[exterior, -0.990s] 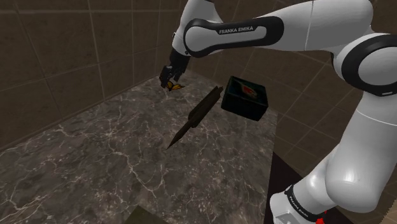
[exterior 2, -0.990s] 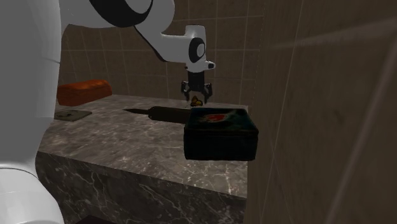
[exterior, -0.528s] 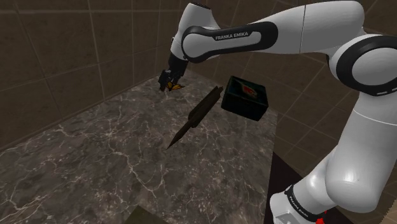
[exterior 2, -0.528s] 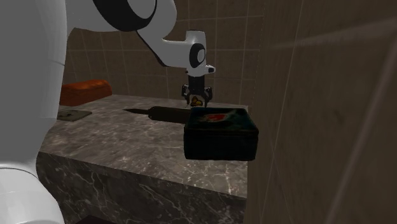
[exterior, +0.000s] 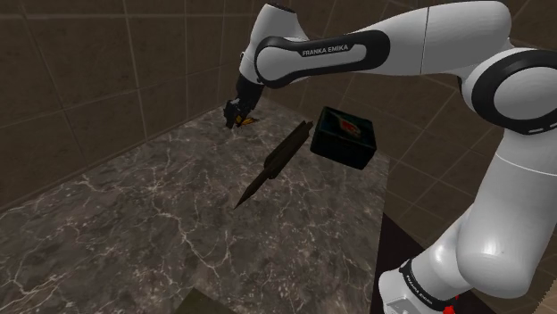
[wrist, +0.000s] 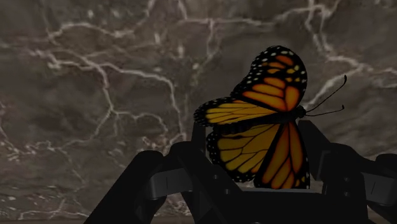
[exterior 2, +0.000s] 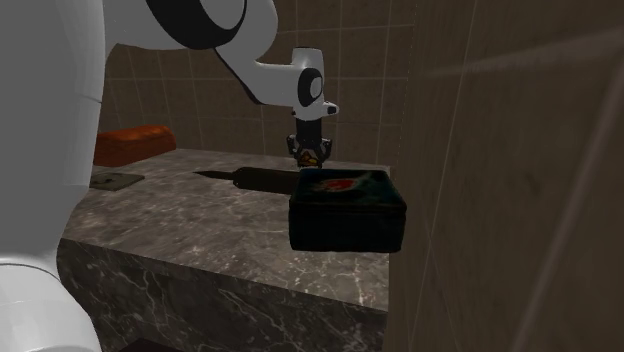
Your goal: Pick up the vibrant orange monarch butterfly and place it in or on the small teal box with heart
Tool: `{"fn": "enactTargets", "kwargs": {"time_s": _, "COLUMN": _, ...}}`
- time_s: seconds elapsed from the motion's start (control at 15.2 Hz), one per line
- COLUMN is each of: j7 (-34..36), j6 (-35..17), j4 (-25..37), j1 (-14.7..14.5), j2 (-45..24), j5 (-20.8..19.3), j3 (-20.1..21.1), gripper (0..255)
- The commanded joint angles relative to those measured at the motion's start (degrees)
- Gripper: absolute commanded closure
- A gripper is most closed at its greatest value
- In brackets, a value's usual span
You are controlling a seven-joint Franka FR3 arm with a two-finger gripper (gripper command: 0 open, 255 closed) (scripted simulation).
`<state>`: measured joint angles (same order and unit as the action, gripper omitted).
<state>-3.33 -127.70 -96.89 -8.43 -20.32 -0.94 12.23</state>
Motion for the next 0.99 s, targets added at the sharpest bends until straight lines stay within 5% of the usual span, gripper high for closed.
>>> {"fn": "enactTargets", "kwargs": {"time_s": 0.0, "j7": 0.0, "j6": 0.0, "j4": 0.0, "j1": 0.0, "j2": 0.0, "j5": 0.0, "j3": 0.0, "gripper": 255}}
{"fn": "enactTargets", "kwargs": {"time_s": 0.92, "j7": 0.0, "j6": 6.9, "j4": 4.9, "j1": 0.1, "j2": 2.0, "j5": 0.4, "j3": 0.2, "gripper": 255}}
